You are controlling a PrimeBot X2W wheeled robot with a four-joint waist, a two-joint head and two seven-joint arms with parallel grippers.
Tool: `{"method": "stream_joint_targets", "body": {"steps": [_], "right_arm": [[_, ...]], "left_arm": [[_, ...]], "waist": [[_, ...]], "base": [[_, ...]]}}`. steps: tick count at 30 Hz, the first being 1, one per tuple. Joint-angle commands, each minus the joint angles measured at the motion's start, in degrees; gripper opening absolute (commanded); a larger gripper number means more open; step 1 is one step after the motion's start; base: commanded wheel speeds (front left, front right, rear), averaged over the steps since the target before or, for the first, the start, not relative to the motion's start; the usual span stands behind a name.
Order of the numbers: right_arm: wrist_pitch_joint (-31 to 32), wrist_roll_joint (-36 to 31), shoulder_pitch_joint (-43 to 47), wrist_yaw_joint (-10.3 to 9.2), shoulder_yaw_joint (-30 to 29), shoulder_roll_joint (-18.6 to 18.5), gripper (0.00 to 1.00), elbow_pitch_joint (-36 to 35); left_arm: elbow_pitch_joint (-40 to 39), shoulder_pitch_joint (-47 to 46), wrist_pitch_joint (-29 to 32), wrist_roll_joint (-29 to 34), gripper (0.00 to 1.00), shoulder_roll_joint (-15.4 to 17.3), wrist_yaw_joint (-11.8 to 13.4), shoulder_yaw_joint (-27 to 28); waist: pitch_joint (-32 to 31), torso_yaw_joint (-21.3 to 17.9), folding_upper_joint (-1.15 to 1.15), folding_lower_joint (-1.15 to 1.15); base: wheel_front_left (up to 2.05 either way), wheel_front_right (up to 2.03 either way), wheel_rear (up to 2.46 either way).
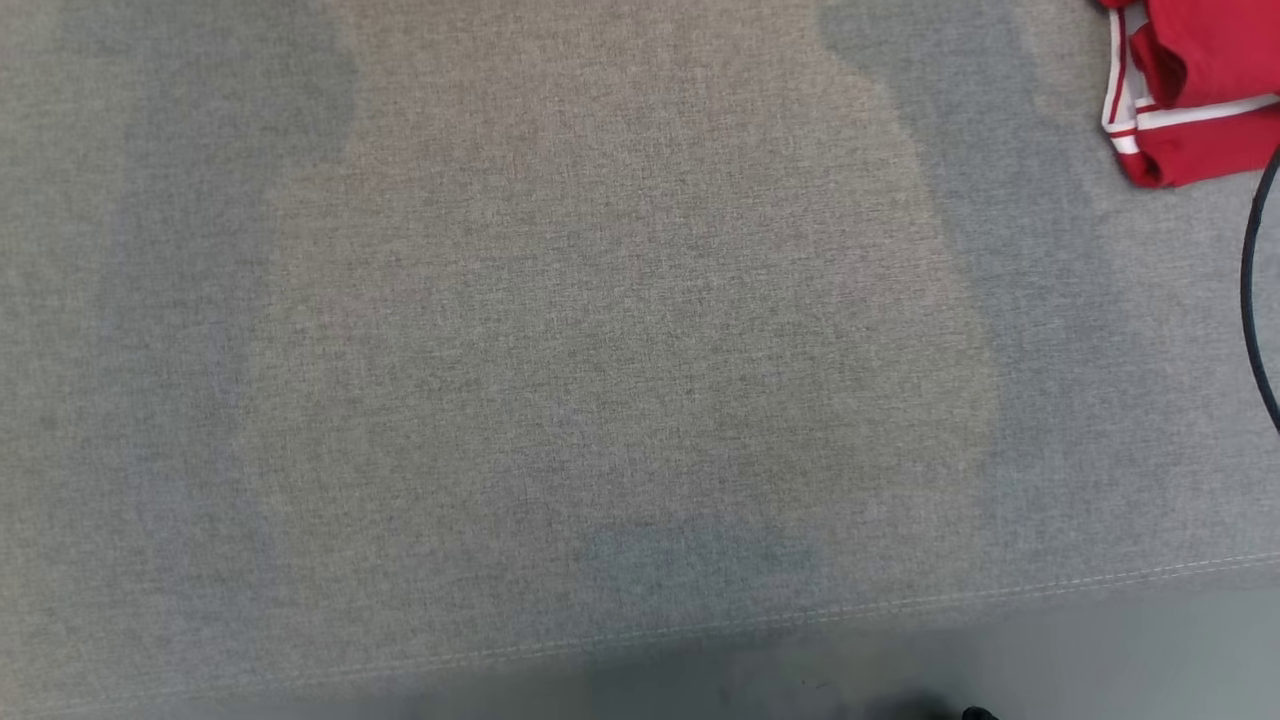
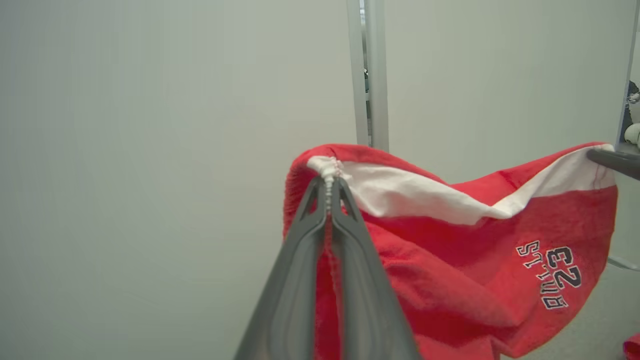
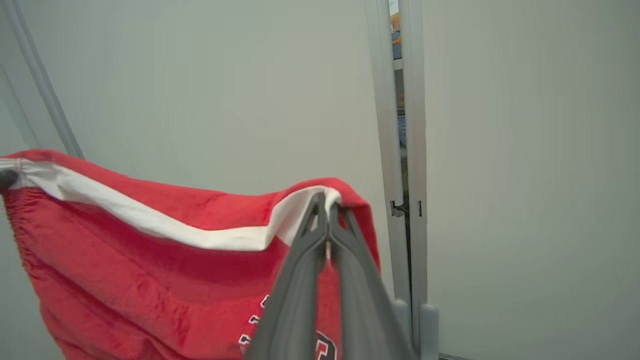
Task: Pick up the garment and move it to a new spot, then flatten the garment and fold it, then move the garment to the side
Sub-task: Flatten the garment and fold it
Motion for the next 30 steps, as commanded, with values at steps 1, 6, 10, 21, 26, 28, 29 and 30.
{"method": "stream_joint_targets", "body": {"steps": [1, 6, 10, 21, 26, 28, 29, 30], "right_arm": [[-0.22, -0.36, 1.57, -0.01, -0.38, -0.79, 0.0, -1.13], [-0.22, -0.55, 6.02, -0.01, -0.25, -1.96, 0.0, -5.23], [-0.23, 1.49, 12.89, -0.01, -0.22, -3.91, 0.0, -10.67], [-0.23, 6.78, 35.6, -0.01, -1.23, -11.13, 0.0, -26.59], [-0.24, 6.48, 46.35, -0.01, -2.53, -12.66, 0.0, -32.06], [-0.23, 5.97, 50.57, -0.01, -2.98, -13.02, 0.0, -33.95], [-0.24, 6.05, 52.6, -0.01, -3.69, -13.06, 0.0, -34.98], [-0.24, 6.01, 54.56, 0.0, -4.15, -13.22, 0.0, -35.88]], "left_arm": [[-0.43, 2.29, -0.62, -1.47, 0.0, 0.3, 0.06, -0.16], [-2.93, 6.97, -1.7, -4.0, 0.0, 1.38, 0.06, -0.71], [-7.04, 14.34, -1.95, -6.09, 0.0, 3.32, 0.06, -1.08], [-22.97, 41.62, -1.96, -5.79, 0.0, 6.51, 0.05, 8.5], [-28.26, 54.18, -1.93, -3.85, 0.0, 4.74, 0.05, 13.64], [-30.02, 59.28, -1.94, -2.88, 0.0, 4.29, 0.05, 15.39], [-31.17, 61.81, -1.94, -2.48, 0.0, 3.77, 0.05, 16.01], [-32.02, 64.2, -1.93, -2.17, 0.0, 3.28, 0.05, 16.11]], "waist": [[0.78, 0.4, 0.0, -0.01], [0.58, 0.73, 0.0, -0.01], [-1.16, 0.81, 0.0, -0.01], [-9.17, 0.76, 0.0, -0.01], [-12.99, 0.85, 0.0, -0.01], [-14.41, 0.78, 0.0, -0.01], [-15.07, 0.74, 0.0, -0.01], [-15.75, 0.73, 0.0, -0.01]], "base": [[0.0, 0.0, 0.0], [0.0, 0.0, 0.0], [0.0, 0.0, 0.0], [0.0, 0.0, 0.0], [0.0, 0.0, 0.0], [0.0, 0.0, 0.0], [0.0, 0.0, 0.0], [0.0, 0.0, 0.0]]}}
